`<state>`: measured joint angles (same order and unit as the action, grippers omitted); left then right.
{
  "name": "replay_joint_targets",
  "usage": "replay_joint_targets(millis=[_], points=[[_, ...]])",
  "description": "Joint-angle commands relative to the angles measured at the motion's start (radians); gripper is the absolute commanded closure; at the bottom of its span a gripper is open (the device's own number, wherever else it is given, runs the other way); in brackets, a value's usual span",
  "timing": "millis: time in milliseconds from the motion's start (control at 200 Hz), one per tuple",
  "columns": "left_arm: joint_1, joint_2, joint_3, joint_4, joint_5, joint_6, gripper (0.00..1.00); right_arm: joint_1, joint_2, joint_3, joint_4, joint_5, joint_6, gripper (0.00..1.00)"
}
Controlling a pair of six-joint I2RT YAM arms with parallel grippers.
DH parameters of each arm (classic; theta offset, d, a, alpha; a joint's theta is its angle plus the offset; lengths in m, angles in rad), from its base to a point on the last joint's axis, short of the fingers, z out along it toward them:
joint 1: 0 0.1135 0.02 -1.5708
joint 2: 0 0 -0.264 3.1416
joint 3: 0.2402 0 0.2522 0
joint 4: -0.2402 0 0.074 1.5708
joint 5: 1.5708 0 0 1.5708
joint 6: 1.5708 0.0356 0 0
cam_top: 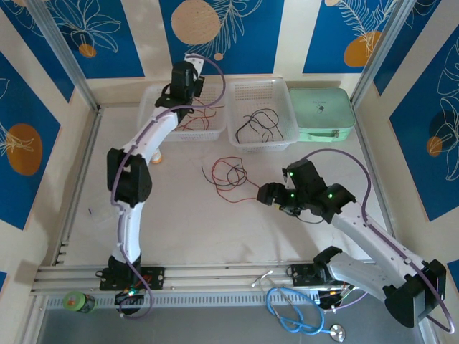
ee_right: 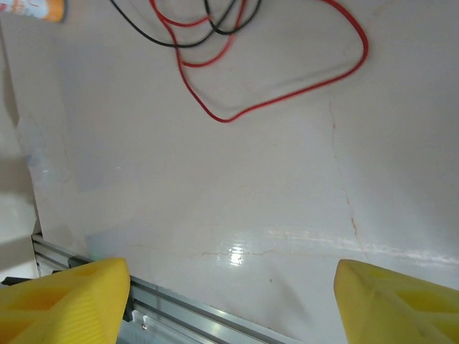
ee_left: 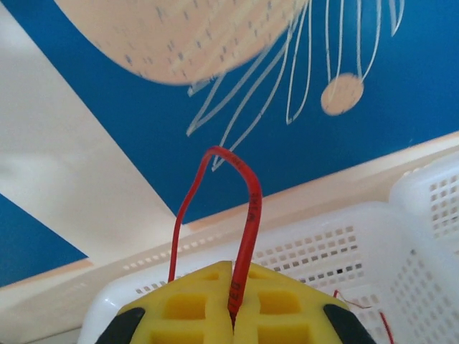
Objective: Untangle the cables
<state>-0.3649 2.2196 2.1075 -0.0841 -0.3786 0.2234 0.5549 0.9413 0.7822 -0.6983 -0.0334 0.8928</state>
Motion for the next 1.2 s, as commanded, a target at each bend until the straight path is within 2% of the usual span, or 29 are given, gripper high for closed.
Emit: replay_joint_targets(millis=[0, 170, 325, 505, 580, 640, 770, 905, 1015, 1196], points=[[0.008, 0.077, 0.047, -0.013, -0.067, 0.029, 1.00, 0.008, 0.020, -0.023, 0.054, -0.016, 0.055, 0.25], [0.008, 0.097, -0.033, -0.009, -0.056, -0.026, 1.00, 0.017, 0.105, 0.023, 0.078, 0.035, 0.017, 0.27], [0.009, 0.047, -0.151, 0.026, -0.025, -0.090, 0.82, 0.035, 0.217, 0.107, 0.097, 0.154, -0.107, 0.30], [0.009, 0.013, -0.227, 0.026, -0.021, -0.134, 0.78, 0.040, 0.377, 0.193, 0.167, 0.251, -0.277, 0.38], [0.009, 0.007, -0.238, 0.001, -0.013, -0.149, 0.71, 0.040, 0.443, 0.226, 0.180, 0.284, -0.313, 0.39], [0.009, -0.006, -0.249, -0.020, 0.003, -0.163, 0.62, 0.040, 0.485, 0.248, 0.180, 0.303, -0.322, 0.40], [0.008, -0.074, -0.299, -0.018, 0.046, -0.190, 0.37, 0.036, 0.557, 0.273, 0.171, 0.310, -0.286, 0.41], [0.005, -0.175, -0.328, -0.031, 0.098, -0.211, 0.17, 0.041, 0.625, 0.290, 0.160, 0.311, -0.252, 0.42], [0.000, -0.262, -0.328, -0.080, 0.142, -0.220, 0.01, 0.043, 0.683, 0.330, 0.066, 0.320, -0.173, 0.42], [-0.009, -0.378, -0.349, -0.161, 0.219, -0.240, 0.00, 0.048, 0.753, 0.343, -0.013, 0.229, 0.052, 0.37]])
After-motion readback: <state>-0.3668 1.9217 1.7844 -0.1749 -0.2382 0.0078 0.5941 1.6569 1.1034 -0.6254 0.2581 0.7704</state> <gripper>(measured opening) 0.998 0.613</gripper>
